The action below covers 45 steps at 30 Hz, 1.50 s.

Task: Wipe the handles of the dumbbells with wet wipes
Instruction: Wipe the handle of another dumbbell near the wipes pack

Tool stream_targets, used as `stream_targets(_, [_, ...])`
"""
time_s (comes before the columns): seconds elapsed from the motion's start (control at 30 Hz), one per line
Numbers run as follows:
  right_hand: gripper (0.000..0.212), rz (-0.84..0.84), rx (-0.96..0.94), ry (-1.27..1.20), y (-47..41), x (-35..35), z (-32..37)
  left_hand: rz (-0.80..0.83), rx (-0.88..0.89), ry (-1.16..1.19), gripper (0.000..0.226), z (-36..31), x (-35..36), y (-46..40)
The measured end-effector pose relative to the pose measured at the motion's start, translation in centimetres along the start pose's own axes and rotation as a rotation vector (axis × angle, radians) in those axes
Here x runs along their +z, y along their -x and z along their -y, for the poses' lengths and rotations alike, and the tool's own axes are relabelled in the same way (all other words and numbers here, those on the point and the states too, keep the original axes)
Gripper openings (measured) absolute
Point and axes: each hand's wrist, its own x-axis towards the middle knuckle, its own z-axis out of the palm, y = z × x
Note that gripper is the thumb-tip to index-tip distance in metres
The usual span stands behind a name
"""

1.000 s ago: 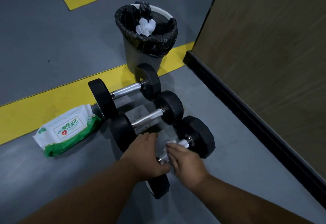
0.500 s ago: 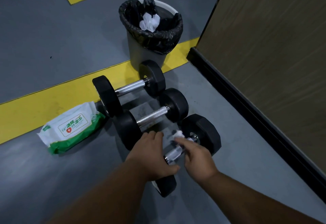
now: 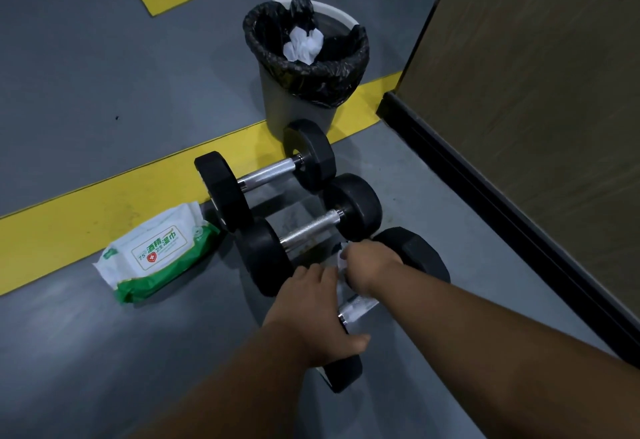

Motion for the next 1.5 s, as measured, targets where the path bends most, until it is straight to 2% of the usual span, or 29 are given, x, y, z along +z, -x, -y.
stream_targets(0.07, [0.046,0.075,-0.006,0.080,-0.9,0.4,0.2,0.008,0.001,-0.024,0.091,-0.3,0.0,0.2])
stream_targets(0.17, [0.053,-0.009,-0.036,0.058,-1.2,1.6,-0.3,0.002,0.009,-0.053,0.093,-0.9,0.0,0.7])
stream_targets(0.23, [0.034,-0.168,-0.035,-0.119,-0.4,2.2,-0.8,-0.022,0.025,-0.057,0.094,-1.2,0.0,1.0])
stream_targets(0.3, [0.014,-0.400,0.023,-0.392,1.8,2.9,-1.2,-0.035,0.038,-0.050,0.097,-1.4,0.1,1.2])
stream_targets(0.37, [0.011,-0.635,-0.011,-0.545,4.6,3.9,-1.8,-0.037,0.036,-0.030,0.099,-1.4,0.4,1.3])
stream_targets(0.4, [0.014,-0.685,-0.044,-0.605,6.0,4.6,-2.2,-0.038,0.034,-0.025,0.099,-1.3,0.5,1.4])
stream_targets(0.47, [0.014,-0.599,-0.083,-0.678,8.3,6.2,-2.8,-0.038,0.029,-0.014,0.101,-1.3,0.7,1.4])
stream_targets(0.53, [0.008,-0.462,-0.150,-0.609,9.5,7.8,-3.0,-0.044,0.042,0.000,0.101,-1.3,0.7,1.5])
stream_targets(0.6, [0.006,-0.471,-0.230,-0.556,9.3,9.1,-3.2,-0.036,0.073,0.010,0.097,-1.2,0.5,1.6])
stream_targets(0.67, [0.009,-0.539,-0.139,-0.619,9.0,9.0,-3.6,0.046,0.093,0.034,0.101,-0.9,-0.2,1.4])
stream_targets(0.73, [0.009,-0.620,0.013,-0.693,8.6,8.4,-4.2,0.213,0.065,0.084,0.113,-0.5,-1.3,0.9])
stream_targets(0.8, [0.009,-0.609,0.056,-0.761,8.8,8.6,-3.7,0.343,0.009,0.099,0.123,-0.5,-2.1,0.5])
stream_targets(0.93, [0.016,-0.569,-0.337,-0.563,9.3,10.2,-1.3,0.352,-0.020,0.015,0.123,-1.4,-1.8,0.1])
stream_targets(0.97, [0.017,-0.583,-0.363,-0.514,8.7,10.2,-1.8,0.350,-0.027,-0.008,0.124,-1.5,-1.7,0.0])
stream_targets(1.0, [0.018,-0.618,-0.304,-0.509,7.9,10.0,-2.5,0.356,-0.034,-0.024,0.127,-1.5,-1.6,-0.1])
stream_targets(1.1, [0.020,-0.757,0.067,-0.643,6.0,8.8,-4.2,0.365,-0.066,-0.059,0.134,-1.6,-1.8,-0.2])
stream_targets(1.13, [0.020,-0.778,0.075,-0.616,5.9,8.9,-4.0,0.371,-0.078,-0.070,0.136,-1.8,-1.9,-0.2])
stream_targets(1.2, [0.020,-0.723,-0.086,-0.550,6.8,10.0,-2.4,0.410,-0.106,-0.093,0.138,-2.2,-2.3,-0.2])
stream_targets(1.27, [0.029,-0.564,-0.302,-0.552,8.5,10.6,-1.3,0.435,-0.139,-0.094,0.135,-2.6,-2.6,-0.2])
stream_targets(1.3, [0.032,-0.533,-0.345,-0.519,8.6,10.7,-1.7,0.441,-0.157,-0.089,0.134,-2.7,-2.7,-0.2])
stream_targets(1.33, [0.034,-0.577,-0.349,-0.454,8.1,10.7,-2.4,0.449,-0.177,-0.086,0.134,-2.8,-2.8,-0.2])
stream_targets(1.4, [0.034,-0.712,-0.215,-0.396,6.7,9.9,-4.1,0.466,-0.217,-0.085,0.135,-3.0,-2.9,-0.1])
stream_targets(1.43, [0.032,-0.755,-0.102,-0.443,6.2,9.6,-4.8,0.470,-0.235,-0.085,0.135,-3.2,-2.8,0.0])
stream_targets(1.5, [0.026,-0.755,0.001,-0.533,6.3,9.9,-5.0,0.478,-0.258,-0.082,0.132,-3.4,-2.9,0.1])
